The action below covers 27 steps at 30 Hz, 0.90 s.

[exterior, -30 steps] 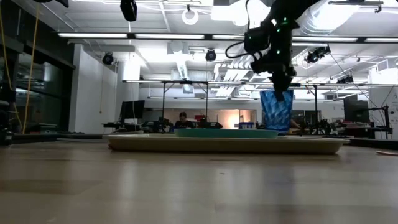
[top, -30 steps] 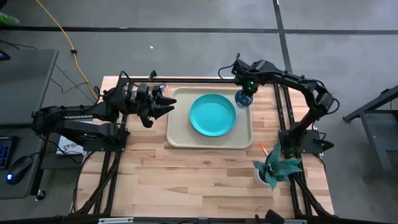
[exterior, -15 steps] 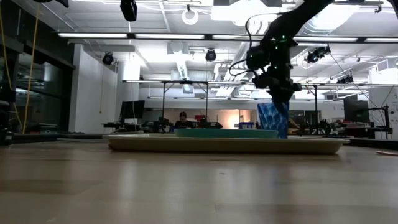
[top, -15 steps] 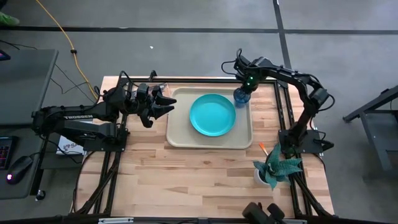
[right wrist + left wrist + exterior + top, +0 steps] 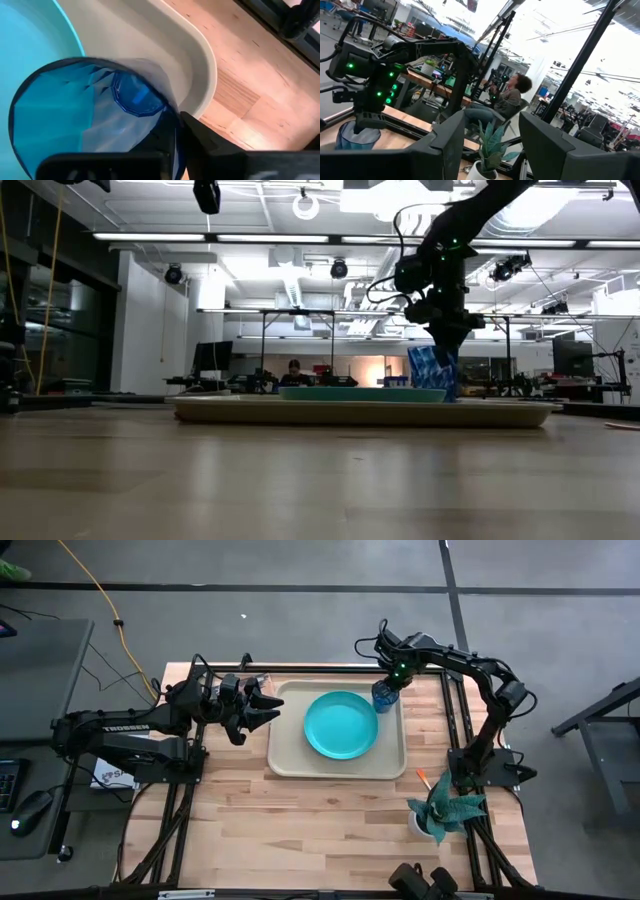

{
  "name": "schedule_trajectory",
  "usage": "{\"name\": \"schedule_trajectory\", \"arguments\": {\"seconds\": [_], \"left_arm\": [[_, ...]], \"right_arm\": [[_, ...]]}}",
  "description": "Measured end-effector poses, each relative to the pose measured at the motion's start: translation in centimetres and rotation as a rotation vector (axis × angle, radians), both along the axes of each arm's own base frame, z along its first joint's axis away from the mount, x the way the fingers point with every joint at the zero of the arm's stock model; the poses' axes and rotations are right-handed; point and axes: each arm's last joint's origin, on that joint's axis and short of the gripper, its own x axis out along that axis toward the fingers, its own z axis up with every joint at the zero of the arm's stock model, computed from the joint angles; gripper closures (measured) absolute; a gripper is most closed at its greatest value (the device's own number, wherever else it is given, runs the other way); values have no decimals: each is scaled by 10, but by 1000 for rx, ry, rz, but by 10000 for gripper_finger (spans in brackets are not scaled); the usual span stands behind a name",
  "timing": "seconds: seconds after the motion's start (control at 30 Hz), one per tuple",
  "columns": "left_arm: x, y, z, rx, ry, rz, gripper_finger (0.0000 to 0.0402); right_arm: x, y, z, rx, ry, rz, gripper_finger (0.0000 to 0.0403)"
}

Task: Pick and place plate/cup/fork/spoon on tray
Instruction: Put the blue cup on the gray tray, then adjust the gray tray

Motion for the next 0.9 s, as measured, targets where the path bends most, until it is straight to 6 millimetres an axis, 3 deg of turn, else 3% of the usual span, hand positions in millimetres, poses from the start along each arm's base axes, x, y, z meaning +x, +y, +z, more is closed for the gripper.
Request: {"name": "schedule_trajectory", "arguments": {"seconds": [0.27,0.47,0.73,0.9], "left_arm": [[0,0,0,0,0,0,232],[0,0,0,0,0,0,232],[0,0,-2,-6,24,1,232],[1,0,-6,5,66,5,232]], "right_arm": [[-1,-1,1,-28,38,-21,298],[2,-4,18,-46,19,23,216],[-6,-8,75,-96,41,51,183],[-22,11,123,-224,-92,50,183]]}}
